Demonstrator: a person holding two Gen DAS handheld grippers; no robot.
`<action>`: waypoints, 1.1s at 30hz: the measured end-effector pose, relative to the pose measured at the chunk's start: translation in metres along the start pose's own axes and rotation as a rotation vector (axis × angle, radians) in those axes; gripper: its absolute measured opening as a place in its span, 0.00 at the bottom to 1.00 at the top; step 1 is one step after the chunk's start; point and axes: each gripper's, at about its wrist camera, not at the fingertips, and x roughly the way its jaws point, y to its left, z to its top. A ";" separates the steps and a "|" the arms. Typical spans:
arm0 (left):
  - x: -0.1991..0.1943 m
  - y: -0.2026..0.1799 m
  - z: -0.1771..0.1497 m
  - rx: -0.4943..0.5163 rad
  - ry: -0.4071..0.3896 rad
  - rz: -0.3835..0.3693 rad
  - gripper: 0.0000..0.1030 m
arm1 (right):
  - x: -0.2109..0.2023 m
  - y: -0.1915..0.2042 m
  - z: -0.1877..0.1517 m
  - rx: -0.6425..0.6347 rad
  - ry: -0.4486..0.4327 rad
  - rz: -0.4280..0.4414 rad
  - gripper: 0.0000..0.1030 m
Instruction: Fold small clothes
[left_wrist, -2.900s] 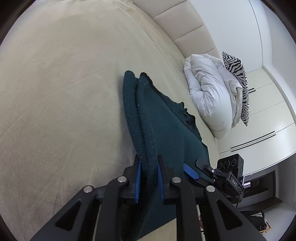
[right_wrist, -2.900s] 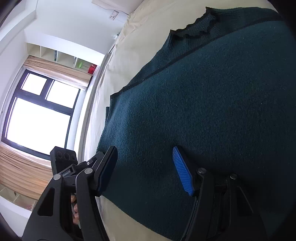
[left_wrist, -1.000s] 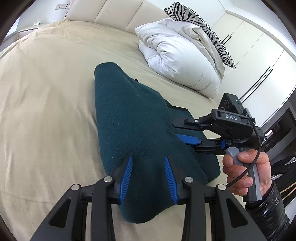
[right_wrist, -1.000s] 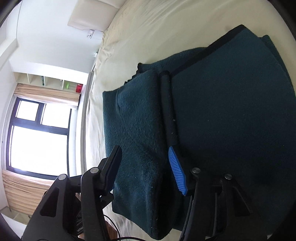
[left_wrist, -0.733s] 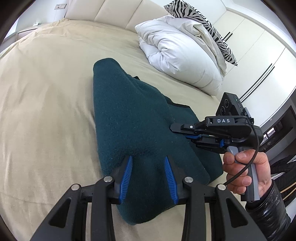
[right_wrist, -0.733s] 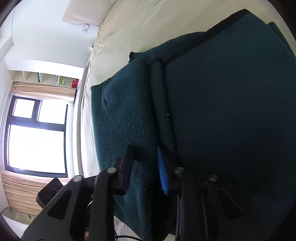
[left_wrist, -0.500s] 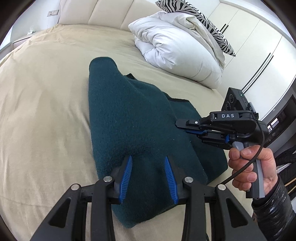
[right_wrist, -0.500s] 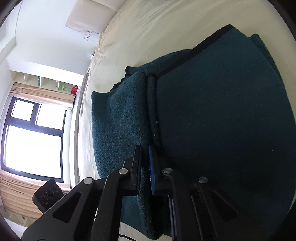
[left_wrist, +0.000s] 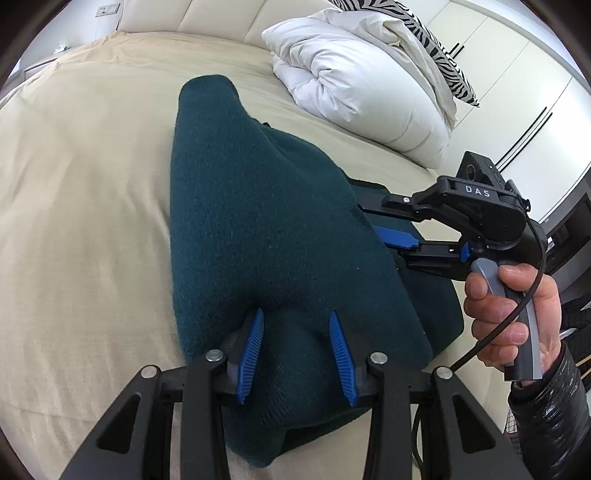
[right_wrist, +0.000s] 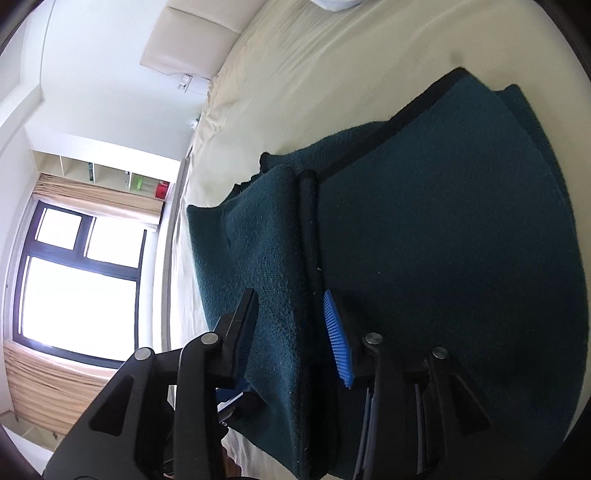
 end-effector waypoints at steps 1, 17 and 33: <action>0.000 0.000 0.000 0.003 0.002 -0.002 0.38 | 0.001 0.000 0.000 0.003 0.001 -0.003 0.35; -0.007 -0.001 0.001 -0.010 0.008 -0.014 0.39 | 0.007 0.015 -0.003 -0.083 0.067 -0.077 0.11; 0.000 -0.061 0.013 0.074 0.011 -0.070 0.40 | -0.102 -0.024 0.010 -0.120 0.005 -0.177 0.10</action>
